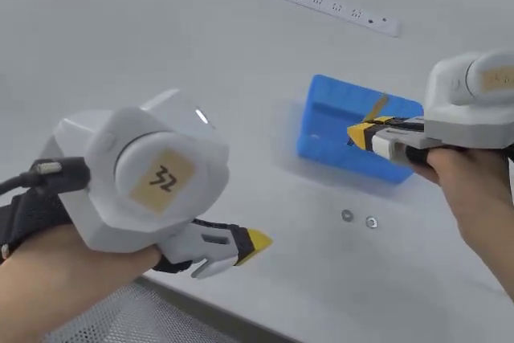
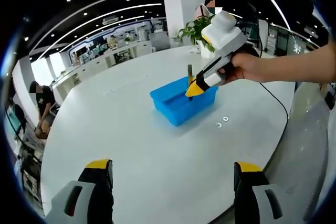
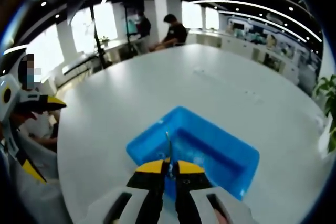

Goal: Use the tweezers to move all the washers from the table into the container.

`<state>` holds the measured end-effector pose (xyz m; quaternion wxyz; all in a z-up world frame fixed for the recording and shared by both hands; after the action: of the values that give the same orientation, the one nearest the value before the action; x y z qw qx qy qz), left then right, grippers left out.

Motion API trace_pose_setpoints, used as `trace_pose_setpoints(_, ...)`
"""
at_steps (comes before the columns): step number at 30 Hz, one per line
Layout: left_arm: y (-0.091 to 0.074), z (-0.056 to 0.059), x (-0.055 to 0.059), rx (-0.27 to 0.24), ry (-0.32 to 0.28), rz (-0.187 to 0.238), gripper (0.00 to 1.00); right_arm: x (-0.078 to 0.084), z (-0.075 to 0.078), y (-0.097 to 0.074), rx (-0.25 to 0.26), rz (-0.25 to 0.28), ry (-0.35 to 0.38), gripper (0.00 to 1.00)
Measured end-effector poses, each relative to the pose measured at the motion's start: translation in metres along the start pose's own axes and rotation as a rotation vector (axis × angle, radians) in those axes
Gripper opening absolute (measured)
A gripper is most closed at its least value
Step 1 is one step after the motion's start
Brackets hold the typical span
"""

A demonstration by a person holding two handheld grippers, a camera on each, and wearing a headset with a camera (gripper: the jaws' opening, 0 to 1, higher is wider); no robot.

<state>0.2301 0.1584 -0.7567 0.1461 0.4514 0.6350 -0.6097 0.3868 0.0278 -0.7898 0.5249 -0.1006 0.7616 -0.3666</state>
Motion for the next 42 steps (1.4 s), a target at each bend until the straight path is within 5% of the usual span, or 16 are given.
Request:
trace_pose_setpoints(16,-0.002,-0.009,-0.013,-0.011,0.004,0.035,0.98,0.005,0.003,0.005,0.005,-0.006,0.024,0.04)
trace_pose_setpoints(28,-0.003,-0.013,-0.012,-0.026,0.019,0.035,0.98,0.000,0.001,0.006,0.010,-0.005,-0.003,0.05)
trace_pose_setpoints(42,-0.005,-0.009,-0.013,-0.037,0.016,0.043,0.98,-0.047,-0.015,-0.057,0.056,0.198,-0.018,0.05)
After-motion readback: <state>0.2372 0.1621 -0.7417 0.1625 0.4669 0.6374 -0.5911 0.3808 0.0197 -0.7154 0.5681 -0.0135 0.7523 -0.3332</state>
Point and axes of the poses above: the centre of the closed fingertips' face, and the gripper's own axes: y roughly forward along the fingers, z roughly to its right, x roughly out of its underside, the point moved 3 cm from there along -y, roughly backward along the fingers, and after that the axes turned 9 degrees about -x, right-handed, at the moved point
